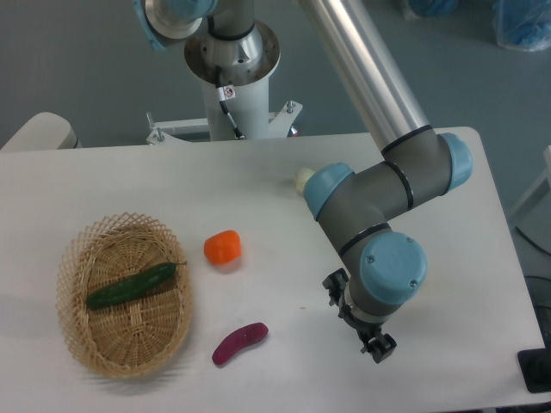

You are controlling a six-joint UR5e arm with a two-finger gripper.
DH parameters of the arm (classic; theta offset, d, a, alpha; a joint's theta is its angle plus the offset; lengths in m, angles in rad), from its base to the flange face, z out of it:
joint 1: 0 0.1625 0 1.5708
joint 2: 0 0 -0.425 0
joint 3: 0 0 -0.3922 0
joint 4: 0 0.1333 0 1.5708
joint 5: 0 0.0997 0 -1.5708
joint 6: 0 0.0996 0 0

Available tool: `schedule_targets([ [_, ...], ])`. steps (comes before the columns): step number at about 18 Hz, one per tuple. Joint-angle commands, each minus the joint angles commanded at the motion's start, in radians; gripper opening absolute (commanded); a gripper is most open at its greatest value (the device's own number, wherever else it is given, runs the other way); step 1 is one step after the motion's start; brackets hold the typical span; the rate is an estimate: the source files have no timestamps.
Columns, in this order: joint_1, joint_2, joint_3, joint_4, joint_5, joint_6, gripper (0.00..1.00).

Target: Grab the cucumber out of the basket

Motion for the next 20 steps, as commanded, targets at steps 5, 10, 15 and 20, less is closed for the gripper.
schedule_targets([
  [5,-0.002,0.002,-0.002,0.0,0.005,0.0,1.0],
  [10,-0.014,0.005,-0.005,-0.002,0.002,-0.017,1.0],
  [15,-0.037,0.024,-0.046,0.0,-0.011,-0.086,1.0],
  [20,-0.118,0.058,-0.086,-0.002,-0.011,-0.192,1.0],
])
